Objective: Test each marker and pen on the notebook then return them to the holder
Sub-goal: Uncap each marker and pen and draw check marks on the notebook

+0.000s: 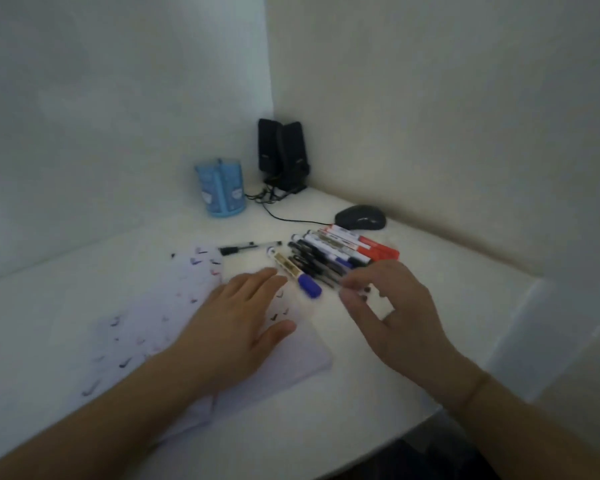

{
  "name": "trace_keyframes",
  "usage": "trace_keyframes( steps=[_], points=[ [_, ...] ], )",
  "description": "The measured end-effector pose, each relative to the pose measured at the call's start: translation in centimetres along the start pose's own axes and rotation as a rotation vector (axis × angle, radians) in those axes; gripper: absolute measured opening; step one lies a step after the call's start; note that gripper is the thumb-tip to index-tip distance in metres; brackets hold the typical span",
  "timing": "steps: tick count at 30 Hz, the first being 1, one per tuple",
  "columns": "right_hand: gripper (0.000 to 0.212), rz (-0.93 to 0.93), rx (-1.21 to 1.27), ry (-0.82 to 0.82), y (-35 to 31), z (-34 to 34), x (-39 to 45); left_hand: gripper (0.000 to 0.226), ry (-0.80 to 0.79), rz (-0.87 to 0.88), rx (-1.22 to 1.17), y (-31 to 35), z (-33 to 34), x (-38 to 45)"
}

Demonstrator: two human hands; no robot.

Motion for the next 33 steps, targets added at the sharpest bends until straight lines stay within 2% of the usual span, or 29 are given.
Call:
trace_keyframes(
  steps=[2, 4, 8, 10, 14, 18, 24, 25, 28, 30, 33],
  points=[
    [0.021, 0.005, -0.035, -0.075, -0.7, 2.9, 2.6, 0.073, -0.009, -0.044, 0.087, -2.1, -0.9, -1.5],
    [0.019, 0.026, -0.105, -0.177, -1.0, 5.9, 5.3, 0.058, 0.016, -0.097, 0.19, -3.9, -2.0, -3.0],
    [0.023, -0.051, -0.246, -0.41, -1.0, 11.9, 9.1, 0.038, -0.196, -0.268, 0.272, -6.3, -3.2, -4.6],
    [0.027, -0.111, -0.323, -0.509, -0.8, 14.8, 10.2, 0.029, -0.238, -0.318, 0.298, -7.0, -3.4, -3.4],
    [0.026, -0.111, -0.579, -0.588, 0.3, 19.1, 11.8, 0.031, -0.18, -0.447, 0.389, -8.3, -2.2, 0.0],
    [0.02, 0.014, -0.708, -0.545, 2.8, 20.0, 12.0, 0.03, -0.043, -0.49, 0.339, -9.4, -0.5, 0.5],
    [0.018, 0.102, -0.637, -0.606, 4.3, 20.8, 12.1, 0.027, 0.156, -0.435, 0.141, -10.8, -0.4, 0.8],
    [0.017, 0.08, -0.612, -0.59, 3.9, 20.8, 12.3, 0.028, 0.217, -0.419, 0.091, -10.8, -0.3, 0.9],
    [0.013, -0.004, -0.491, -0.473, 1.9, 19.2, 12.5, 0.046, 0.402, -0.348, -0.005, -11.1, -0.2, 1.1],
    [0.012, -0.033, -0.35, -0.397, 0.1, 17.1, 11.9, 0.054, 0.478, -0.33, -0.016, -11.4, -0.3, 1.0],
    [0.004, 0.12, 0.007, -0.34, -1.9, 13.5, 9.6, 0.049, 0.521, -0.269, -0.038, -11.2, -0.5, 1.0]
  ],
)
Point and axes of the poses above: each hand's wrist, its own x-axis towards the middle knuckle, its own z-axis out of the palm, y = z × x, the point moved 3 cm from there along x, towards the middle knuckle, and after that the axes turned 5 degrees about y, right-handed, at the moved point
